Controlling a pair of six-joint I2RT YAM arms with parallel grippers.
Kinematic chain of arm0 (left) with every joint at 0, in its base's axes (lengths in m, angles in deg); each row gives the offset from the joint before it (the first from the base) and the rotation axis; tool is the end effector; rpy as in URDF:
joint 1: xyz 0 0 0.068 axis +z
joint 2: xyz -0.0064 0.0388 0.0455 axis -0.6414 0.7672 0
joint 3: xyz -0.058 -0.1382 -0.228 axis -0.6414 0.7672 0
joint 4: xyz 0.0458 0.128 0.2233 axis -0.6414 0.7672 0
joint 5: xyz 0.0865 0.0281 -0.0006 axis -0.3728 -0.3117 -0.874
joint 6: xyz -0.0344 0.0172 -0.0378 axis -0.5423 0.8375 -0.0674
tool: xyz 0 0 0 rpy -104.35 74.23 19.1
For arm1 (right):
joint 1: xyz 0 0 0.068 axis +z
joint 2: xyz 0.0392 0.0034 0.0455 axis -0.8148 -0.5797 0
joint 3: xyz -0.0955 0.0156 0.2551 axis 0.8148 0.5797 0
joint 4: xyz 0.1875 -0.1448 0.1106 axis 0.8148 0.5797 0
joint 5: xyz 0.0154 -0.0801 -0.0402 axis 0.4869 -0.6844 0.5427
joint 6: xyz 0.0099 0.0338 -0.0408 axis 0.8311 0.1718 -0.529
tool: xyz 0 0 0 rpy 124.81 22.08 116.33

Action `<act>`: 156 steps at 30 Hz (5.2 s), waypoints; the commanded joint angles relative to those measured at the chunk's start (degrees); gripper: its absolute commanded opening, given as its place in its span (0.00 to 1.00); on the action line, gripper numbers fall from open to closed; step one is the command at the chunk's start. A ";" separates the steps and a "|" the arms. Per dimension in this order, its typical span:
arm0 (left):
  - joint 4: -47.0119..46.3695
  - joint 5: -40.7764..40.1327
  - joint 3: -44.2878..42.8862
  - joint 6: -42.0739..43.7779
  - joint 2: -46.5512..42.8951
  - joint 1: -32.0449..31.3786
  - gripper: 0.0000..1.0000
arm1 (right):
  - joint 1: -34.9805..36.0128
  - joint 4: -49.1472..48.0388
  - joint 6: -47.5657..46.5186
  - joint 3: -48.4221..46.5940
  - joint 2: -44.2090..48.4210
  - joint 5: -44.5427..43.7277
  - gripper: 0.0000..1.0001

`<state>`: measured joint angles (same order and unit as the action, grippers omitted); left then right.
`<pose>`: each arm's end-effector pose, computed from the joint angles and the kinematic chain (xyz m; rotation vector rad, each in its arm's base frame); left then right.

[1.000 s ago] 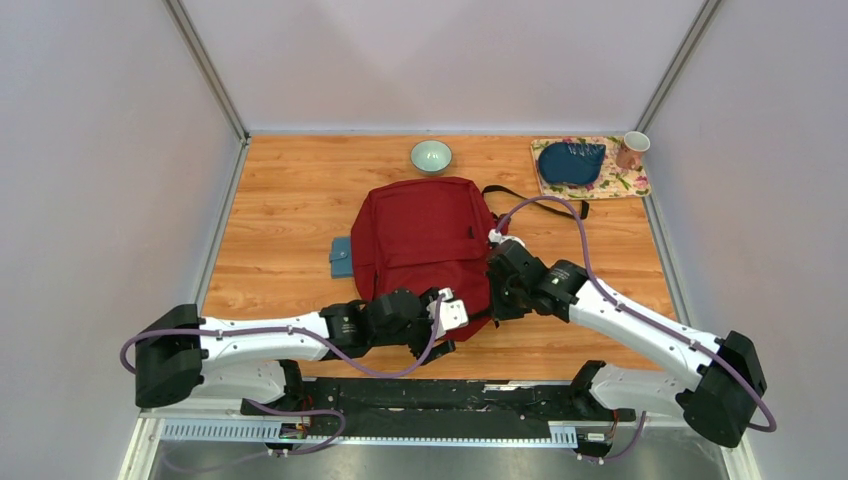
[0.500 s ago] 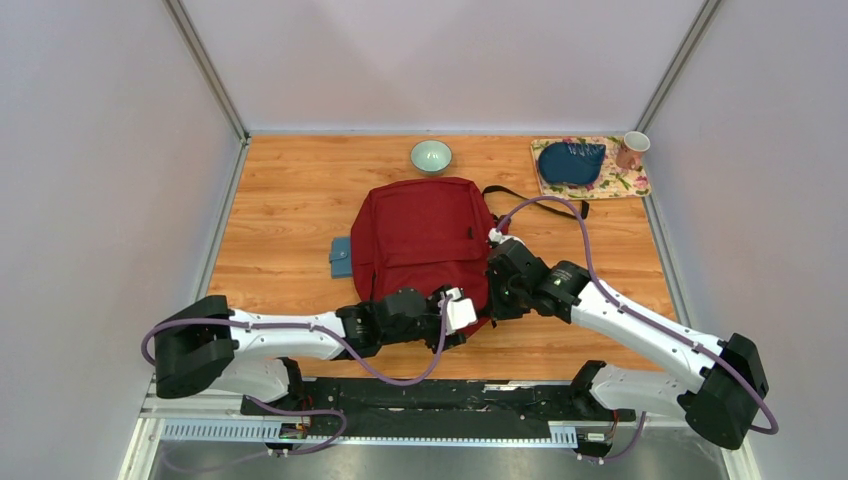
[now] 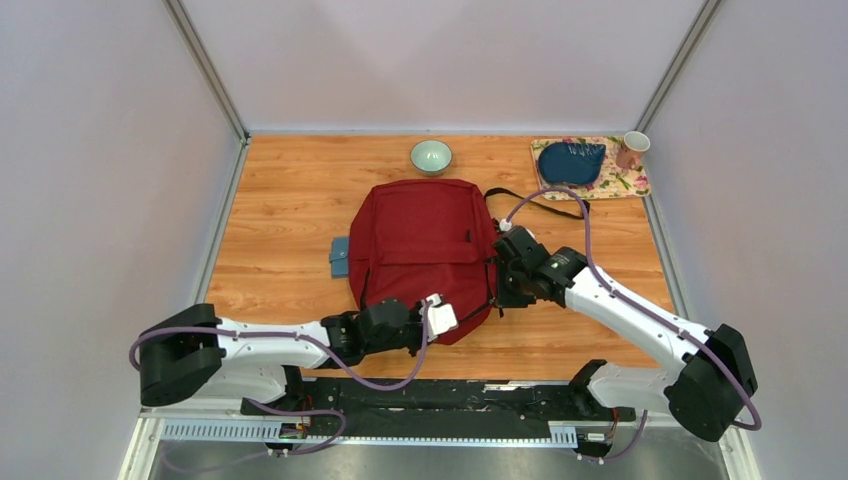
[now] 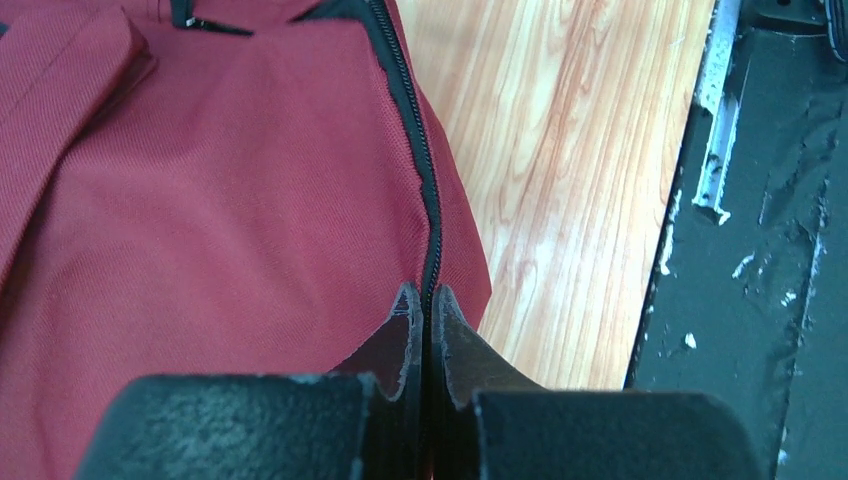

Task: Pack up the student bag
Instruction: Zip the student bag at the center of the board.

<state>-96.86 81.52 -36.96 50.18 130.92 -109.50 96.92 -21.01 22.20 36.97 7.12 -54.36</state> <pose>0.0867 -0.2323 0.1827 1.2815 1.6605 -0.6800 0.1618 0.1448 0.2412 -0.1438 2.7592 0.3064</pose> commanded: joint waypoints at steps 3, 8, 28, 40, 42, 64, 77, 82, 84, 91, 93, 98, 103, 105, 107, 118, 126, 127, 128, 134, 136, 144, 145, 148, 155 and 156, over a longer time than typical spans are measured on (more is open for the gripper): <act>4.83 0.16 8.28 -4.11 -8.51 0.26 0.00 | -6.04 -0.04 -3.31 -5.19 -2.36 -6.70 0.00; 5.09 -0.98 12.24 -5.16 -13.18 0.26 0.00 | -8.86 -1.79 -4.90 -8.89 -8.94 -8.03 0.00; 10.19 -3.79 15.69 -13.33 -23.30 0.26 0.19 | -18.27 -7.16 -6.39 -13.82 -10.90 2.60 0.00; 8.09 -5.82 -1.81 -7.01 -14.43 0.26 0.80 | -13.08 -6.90 -5.25 -2.56 -2.29 7.26 0.00; 5.38 -4.68 -3.13 -6.40 -12.06 0.26 0.80 | -12.99 -7.07 -5.08 -1.86 -1.06 7.44 0.00; -2.29 -1.31 -13.59 -8.86 12.47 0.26 0.49 | -12.55 -7.77 -3.49 0.69 5.80 9.81 0.00; -0.97 -1.34 -9.21 -11.93 11.42 0.34 0.00 | -12.99 -8.83 -3.58 -5.63 -0.77 1.57 0.00; -1.67 1.03 -4.99 -14.21 9.58 0.26 0.00 | -13.87 -11.20 -3.05 -10.64 -4.74 -0.55 0.00; -2.28 1.65 -3.32 -14.92 8.96 0.26 0.00 | -14.22 -12.08 -2.70 -11.70 -6.41 -1.43 0.00; -3.69 3.15 -0.59 -16.94 7.64 0.17 0.00 | -15.01 -15.68 -1.12 -12.76 -9.31 -1.87 0.00; -3.69 3.76 -0.50 -17.03 7.38 0.26 0.00 | -15.01 -16.21 -0.77 -12.50 -9.67 -2.31 0.00; -4.05 4.38 0.38 -17.56 7.02 0.08 0.00 | -15.80 -17.35 -0.68 -12.84 -11.06 -3.80 0.00; -4.05 4.12 0.82 -17.91 6.50 0.17 0.00 | -16.68 -17.62 -1.29 -14.87 -13.00 -4.07 0.00; -3.96 3.68 0.56 -18.34 6.32 0.26 0.00 | -16.77 -17.88 -1.56 -14.69 -13.27 -2.32 0.00; -2.56 3.59 -0.84 -18.44 6.32 0.17 0.09 | -16.68 -18.41 -1.56 -13.64 -12.48 -0.74 0.00; 11.39 -0.88 -9.45 -18.26 2.28 0.34 0.82 | -16.77 -12.88 -0.16 -7.66 -0.89 -1.35 0.74; 26.53 -10.90 -16.06 -26.23 -4.47 0.43 0.83 | -16.77 -9.27 4.68 -2.74 9.22 -0.29 0.82; 27.06 -12.57 -14.84 -27.91 -5.79 0.35 0.83 | -16.86 -9.01 4.68 -2.56 10.88 0.23 0.83; 27.42 -15.19 -14.13 -29.49 -8.51 0.35 0.83 | -16.86 -8.74 4.68 -2.39 11.68 0.50 0.83; 34.70 -23.99 -10.78 -39.87 -16.96 0.35 0.83 | -16.77 -6.81 3.72 -2.56 15.82 1.29 0.84; 39.00 -26.02 -11.48 -43.73 -17.76 0.35 0.83 | -16.77 -6.11 3.54 -2.56 17.05 0.07 0.84; 55.34 -32.36 -15.79 -58.77 -16.89 0.35 0.83 | -16.86 -1.36 8.46 -0.98 21.00 -10.38 0.85; 56.15 -32.10 -17.01 -59.13 -16.45 0.35 0.84 | -16.77 -1.53 8.64 -0.81 21.27 -14.14 0.85; 58.18 -30.51 -19.12 -60.62 -14.78 0.35 0.84 | -16.95 -2.24 7.76 -0.80 21.36 -20.22 0.86; 59.94 -31.83 -24.40 -60.45 -11.26 0.35 0.84 | -16.95 -2.32 7.75 -2.91 19.34 -24.99 0.87; 61.07 -32.18 -25.19 -60.53 -11.00 0.35 0.84 | -16.86 -2.59 8.72 -3.09 18.82 -25.25 0.87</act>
<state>-38.72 51.31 -57.68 -8.94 119.12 -109.13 80.24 -22.45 29.06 36.25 26.81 -74.19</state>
